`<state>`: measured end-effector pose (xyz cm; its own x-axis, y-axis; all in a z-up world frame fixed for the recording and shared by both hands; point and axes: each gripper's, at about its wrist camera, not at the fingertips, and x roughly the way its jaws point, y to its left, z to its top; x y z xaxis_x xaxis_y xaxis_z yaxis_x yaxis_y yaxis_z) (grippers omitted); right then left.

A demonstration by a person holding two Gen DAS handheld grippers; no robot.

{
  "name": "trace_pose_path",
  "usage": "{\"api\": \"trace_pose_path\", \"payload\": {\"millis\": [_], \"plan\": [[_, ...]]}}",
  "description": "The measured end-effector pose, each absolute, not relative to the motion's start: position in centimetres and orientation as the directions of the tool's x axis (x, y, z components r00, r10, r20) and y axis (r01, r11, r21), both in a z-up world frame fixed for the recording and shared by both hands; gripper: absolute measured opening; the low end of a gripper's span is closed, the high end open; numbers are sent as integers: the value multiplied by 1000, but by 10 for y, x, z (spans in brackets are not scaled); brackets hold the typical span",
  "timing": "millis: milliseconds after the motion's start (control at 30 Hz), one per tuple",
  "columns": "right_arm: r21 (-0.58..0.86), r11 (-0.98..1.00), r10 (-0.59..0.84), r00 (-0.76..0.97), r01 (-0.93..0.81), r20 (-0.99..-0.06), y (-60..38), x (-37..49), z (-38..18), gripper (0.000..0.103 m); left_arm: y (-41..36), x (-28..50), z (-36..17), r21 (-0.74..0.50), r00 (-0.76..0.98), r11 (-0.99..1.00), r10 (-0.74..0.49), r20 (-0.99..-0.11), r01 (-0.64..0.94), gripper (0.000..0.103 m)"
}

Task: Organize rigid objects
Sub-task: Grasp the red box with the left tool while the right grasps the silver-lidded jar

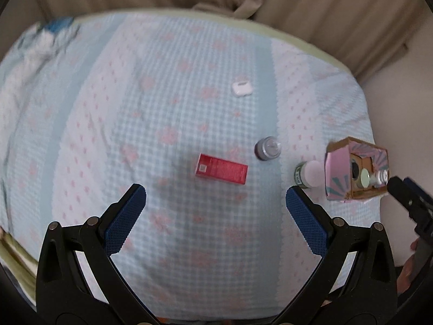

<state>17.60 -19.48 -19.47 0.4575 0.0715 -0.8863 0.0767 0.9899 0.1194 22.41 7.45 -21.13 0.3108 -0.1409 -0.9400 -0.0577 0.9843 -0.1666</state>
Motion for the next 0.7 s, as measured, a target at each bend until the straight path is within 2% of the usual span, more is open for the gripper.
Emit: {"api": "trace_pose_path", "payload": {"millis": [133, 367, 533, 633, 700], "plan": [[130, 988, 86, 409, 82, -908, -183, 201, -220, 103, 79, 244, -253, -185, 196, 968, -151, -969, -169, 103], [113, 992, 92, 307, 54, -947, -175, 255, -285, 103, 85, 271, -324, -242, 166, 868, -188, -968, -434, 103], [93, 996, 91, 239, -5, -967, -167, 288, -340, 103, 85, 286, -385, -226, 98, 754, -211, -972, -617, 102], [80, 995, 92, 219, -62, -971, -163, 303, -371, 103, 83, 291, -413, -206, 56, 694, -232, -971, -690, 95], [77, 992, 97, 207, -102, -974, -161, 311, -391, 103, 81, 294, -431, -195, 33, 652, -252, -967, -733, 93]]}}
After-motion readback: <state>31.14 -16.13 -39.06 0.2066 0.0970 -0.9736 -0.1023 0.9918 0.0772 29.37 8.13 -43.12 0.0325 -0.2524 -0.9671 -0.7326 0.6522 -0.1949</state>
